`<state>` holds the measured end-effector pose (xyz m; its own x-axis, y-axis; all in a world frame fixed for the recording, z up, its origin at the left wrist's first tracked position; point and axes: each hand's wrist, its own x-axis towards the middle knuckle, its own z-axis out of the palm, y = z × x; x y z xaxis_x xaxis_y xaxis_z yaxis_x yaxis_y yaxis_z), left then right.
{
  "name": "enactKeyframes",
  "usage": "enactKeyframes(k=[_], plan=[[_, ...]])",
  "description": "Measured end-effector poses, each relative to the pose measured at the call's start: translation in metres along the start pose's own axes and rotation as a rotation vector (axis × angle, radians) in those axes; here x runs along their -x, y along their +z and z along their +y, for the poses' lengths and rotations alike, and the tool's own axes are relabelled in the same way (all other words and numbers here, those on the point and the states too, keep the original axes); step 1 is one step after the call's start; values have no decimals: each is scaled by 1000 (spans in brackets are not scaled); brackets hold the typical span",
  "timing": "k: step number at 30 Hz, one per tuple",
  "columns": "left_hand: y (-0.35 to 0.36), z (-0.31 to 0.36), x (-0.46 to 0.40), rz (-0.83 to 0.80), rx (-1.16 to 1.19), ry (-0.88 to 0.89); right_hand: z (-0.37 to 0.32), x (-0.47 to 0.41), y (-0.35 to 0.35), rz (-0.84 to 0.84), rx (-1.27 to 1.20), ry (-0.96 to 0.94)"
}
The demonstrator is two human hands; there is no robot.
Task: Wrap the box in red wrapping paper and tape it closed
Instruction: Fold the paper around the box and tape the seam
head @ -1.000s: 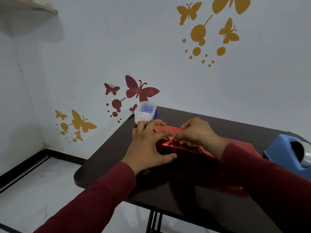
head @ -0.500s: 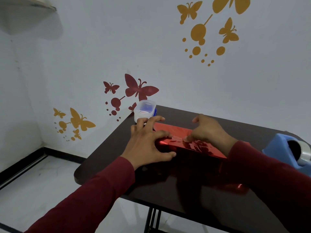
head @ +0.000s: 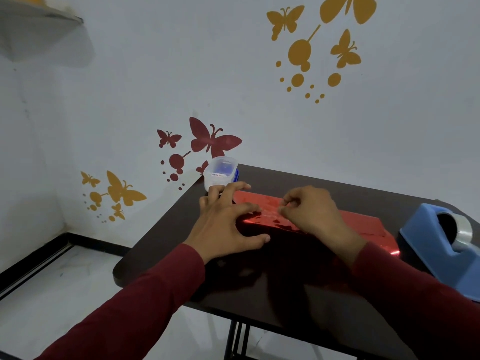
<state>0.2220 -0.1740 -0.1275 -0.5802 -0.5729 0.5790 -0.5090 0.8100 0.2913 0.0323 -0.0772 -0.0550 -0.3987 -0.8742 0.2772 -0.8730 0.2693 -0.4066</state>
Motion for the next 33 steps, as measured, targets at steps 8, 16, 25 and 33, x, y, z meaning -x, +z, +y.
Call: enactKeyframes(k=[8, 16, 25, 33], plan=[[-17, 30, -68, -244, 7, -34, 9, 54, 15, 21, 269, -239], [-1, 24, -86, -503, 387, -371, 74, 47, 18, 264, 94, -84], [39, 39, -27, -345, 889, -501, 96, 66, 17, 103, -1239, 460], [-3, 77, -69, -63, 1097, -571, 85, 44, -52, 130, -1355, 387]])
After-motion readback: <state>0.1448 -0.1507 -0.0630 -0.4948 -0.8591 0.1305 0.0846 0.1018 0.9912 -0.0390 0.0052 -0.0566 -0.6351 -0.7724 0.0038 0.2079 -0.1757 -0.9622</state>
